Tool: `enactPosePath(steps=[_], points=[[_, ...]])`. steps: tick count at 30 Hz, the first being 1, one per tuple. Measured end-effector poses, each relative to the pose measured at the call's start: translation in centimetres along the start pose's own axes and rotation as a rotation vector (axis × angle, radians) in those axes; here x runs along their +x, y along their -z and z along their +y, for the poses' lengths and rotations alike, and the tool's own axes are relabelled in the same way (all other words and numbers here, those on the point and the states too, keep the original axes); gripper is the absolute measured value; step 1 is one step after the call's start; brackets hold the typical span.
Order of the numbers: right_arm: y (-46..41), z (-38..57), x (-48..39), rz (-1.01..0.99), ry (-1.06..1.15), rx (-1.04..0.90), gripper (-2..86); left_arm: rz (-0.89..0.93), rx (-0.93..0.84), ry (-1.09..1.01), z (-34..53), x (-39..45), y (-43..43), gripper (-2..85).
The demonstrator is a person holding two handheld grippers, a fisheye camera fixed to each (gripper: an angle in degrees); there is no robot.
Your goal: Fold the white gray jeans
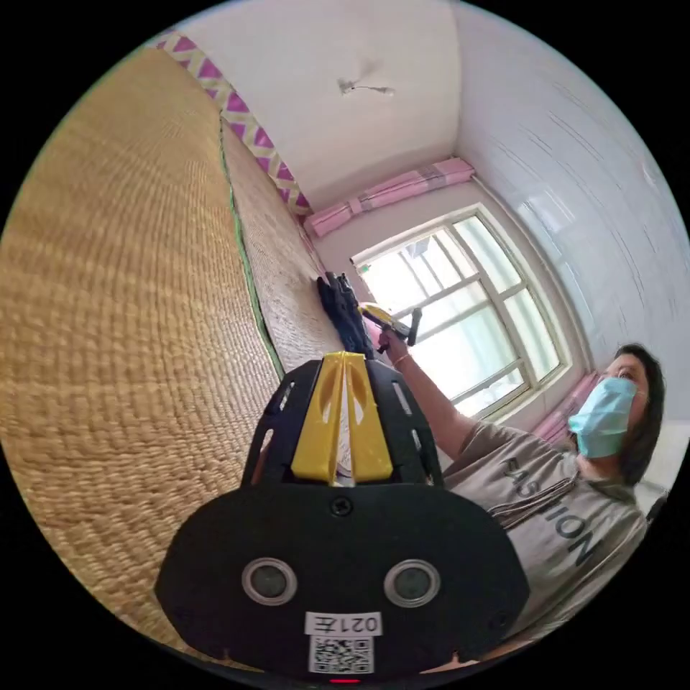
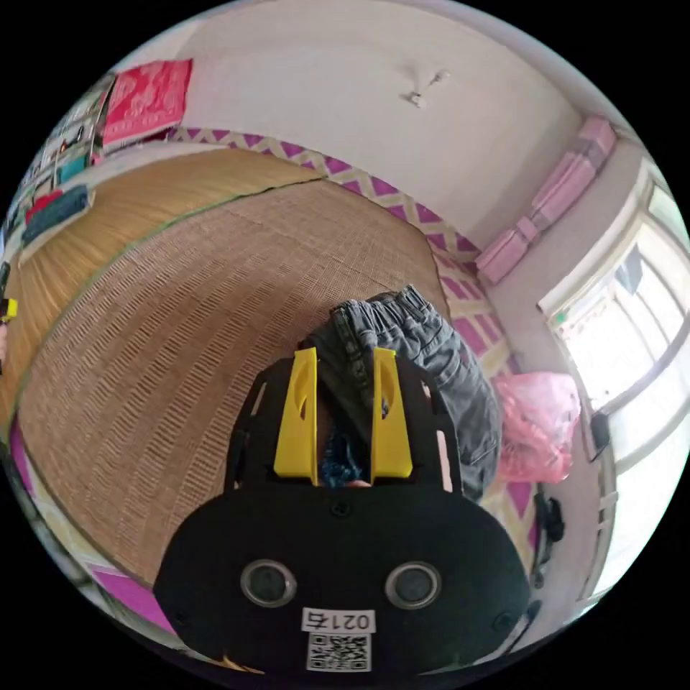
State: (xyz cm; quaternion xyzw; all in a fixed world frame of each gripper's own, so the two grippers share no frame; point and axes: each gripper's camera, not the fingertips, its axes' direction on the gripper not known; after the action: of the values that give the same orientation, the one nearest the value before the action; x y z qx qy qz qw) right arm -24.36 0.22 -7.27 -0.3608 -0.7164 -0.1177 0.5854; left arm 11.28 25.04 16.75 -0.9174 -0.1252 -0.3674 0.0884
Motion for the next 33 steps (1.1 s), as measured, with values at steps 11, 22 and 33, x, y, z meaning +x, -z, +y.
enactPosePath(steps=[11,22,33], points=[[-4.9,-6.4,-4.3,0.131,0.106,-0.11,10.1,0.102,0.017,0.154,-1.1,-3.4,3.0,-0.9],[-1.7,-7.0,1.5,-0.163,-0.214,-0.068,8.4,0.098,0.017,0.178,-1.9,-4.2,4.3,-0.9],[-2.7,-6.3,-3.9,0.161,0.228,-0.172,12.2,0.107,0.019,0.172,-2.6,-4.6,4.8,-0.9]])
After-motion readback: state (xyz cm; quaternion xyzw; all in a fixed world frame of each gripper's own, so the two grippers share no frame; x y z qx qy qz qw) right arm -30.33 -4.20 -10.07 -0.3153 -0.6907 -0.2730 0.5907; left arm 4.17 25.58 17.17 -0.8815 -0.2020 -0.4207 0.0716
